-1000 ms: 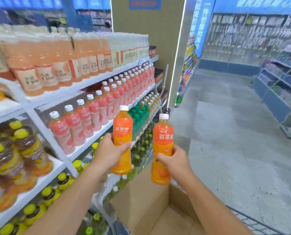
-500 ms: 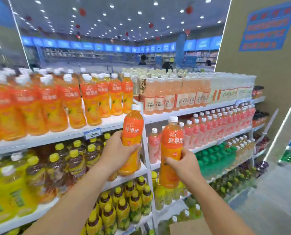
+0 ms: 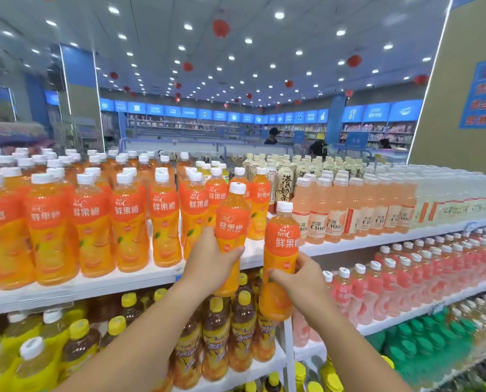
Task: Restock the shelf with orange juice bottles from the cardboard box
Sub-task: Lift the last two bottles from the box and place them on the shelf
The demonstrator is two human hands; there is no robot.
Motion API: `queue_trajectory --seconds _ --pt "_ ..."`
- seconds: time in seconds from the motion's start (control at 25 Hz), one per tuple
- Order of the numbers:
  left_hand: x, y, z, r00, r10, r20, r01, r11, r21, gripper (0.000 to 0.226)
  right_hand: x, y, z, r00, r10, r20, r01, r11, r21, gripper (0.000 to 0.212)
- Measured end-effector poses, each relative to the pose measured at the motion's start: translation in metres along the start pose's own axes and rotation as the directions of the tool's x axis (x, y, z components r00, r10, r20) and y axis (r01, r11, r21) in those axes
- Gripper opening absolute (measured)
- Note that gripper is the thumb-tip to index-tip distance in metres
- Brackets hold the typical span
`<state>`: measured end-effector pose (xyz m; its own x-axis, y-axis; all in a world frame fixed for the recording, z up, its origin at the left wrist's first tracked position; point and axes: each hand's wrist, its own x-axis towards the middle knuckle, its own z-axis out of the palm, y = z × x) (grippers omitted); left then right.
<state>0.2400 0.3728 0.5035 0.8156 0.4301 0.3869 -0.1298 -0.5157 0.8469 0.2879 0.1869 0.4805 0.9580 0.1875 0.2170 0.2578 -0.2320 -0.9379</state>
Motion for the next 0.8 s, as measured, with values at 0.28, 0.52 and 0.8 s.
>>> queue_trajectory --seconds 0.28,0.52,0.8 --pt "0.062 -0.010 0.028 0.995 -0.011 -0.095 0.009 1.000 -0.018 0.031 0.087 -0.017 0.013 0.998 -0.064 0.005 0.064 0.997 0.048 0.025" --pt "0.085 -0.018 0.053 0.974 -0.076 -0.213 0.063 0.996 -0.064 0.037 0.140 -0.007 0.025 0.990 -0.131 0.058 0.128 0.990 0.050 0.025" --pt "0.096 -0.020 0.075 0.948 -0.119 -0.296 0.102 0.992 -0.070 0.031 0.171 0.021 0.038 0.978 -0.151 0.142 0.139 0.986 0.091 0.030"
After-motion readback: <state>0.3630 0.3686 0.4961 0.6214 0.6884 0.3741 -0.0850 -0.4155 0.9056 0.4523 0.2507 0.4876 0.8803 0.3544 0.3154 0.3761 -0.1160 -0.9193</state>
